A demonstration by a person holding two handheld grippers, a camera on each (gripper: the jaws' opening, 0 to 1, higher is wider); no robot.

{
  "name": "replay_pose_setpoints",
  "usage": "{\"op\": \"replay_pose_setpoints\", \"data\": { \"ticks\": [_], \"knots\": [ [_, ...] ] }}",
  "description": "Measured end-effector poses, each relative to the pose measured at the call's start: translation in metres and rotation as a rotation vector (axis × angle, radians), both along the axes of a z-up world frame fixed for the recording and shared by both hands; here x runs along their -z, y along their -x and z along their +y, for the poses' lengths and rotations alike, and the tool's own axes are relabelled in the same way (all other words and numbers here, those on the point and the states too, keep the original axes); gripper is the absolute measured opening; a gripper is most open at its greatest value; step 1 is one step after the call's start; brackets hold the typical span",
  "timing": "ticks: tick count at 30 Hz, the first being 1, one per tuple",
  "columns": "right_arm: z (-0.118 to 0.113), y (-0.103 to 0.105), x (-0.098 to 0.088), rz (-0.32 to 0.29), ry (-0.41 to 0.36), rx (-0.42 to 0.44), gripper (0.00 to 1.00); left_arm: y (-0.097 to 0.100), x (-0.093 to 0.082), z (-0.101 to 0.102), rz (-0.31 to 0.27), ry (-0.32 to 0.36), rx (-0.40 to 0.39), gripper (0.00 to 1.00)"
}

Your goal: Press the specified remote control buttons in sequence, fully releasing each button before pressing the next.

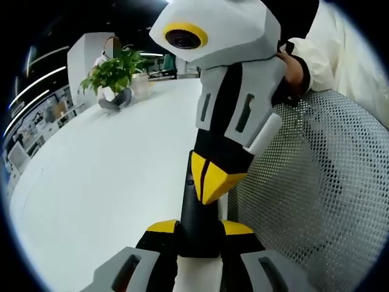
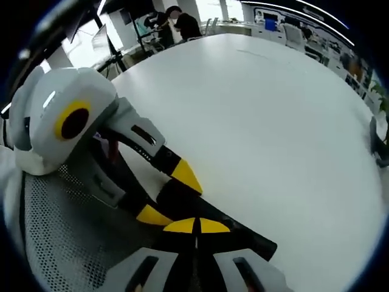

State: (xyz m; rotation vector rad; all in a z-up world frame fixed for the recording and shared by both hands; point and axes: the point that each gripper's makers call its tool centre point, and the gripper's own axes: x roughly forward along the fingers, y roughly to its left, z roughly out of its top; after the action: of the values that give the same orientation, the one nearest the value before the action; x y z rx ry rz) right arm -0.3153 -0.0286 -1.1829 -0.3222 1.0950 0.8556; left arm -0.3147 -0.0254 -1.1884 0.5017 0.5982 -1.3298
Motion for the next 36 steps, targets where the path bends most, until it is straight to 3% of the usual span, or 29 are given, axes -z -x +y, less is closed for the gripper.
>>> {"op": "replay_pose_setpoints", "data": {
  "ticks": [24, 36],
  "knots": [
    [-0.0008, -0.0064, 0.0003, 0.051, -0.024, 0.073, 0.0, 0.0, 0.0012, -0.0006, -0.016, -0.012, 0.037, 0.24],
    [-0.0022, -0.01, 0.0012, 0.141, -0.034, 0.239, 0.0, 0.0002, 0.0012, -0.0007, -0.012, -0.015, 0.04, 0.24]
  ]
}}
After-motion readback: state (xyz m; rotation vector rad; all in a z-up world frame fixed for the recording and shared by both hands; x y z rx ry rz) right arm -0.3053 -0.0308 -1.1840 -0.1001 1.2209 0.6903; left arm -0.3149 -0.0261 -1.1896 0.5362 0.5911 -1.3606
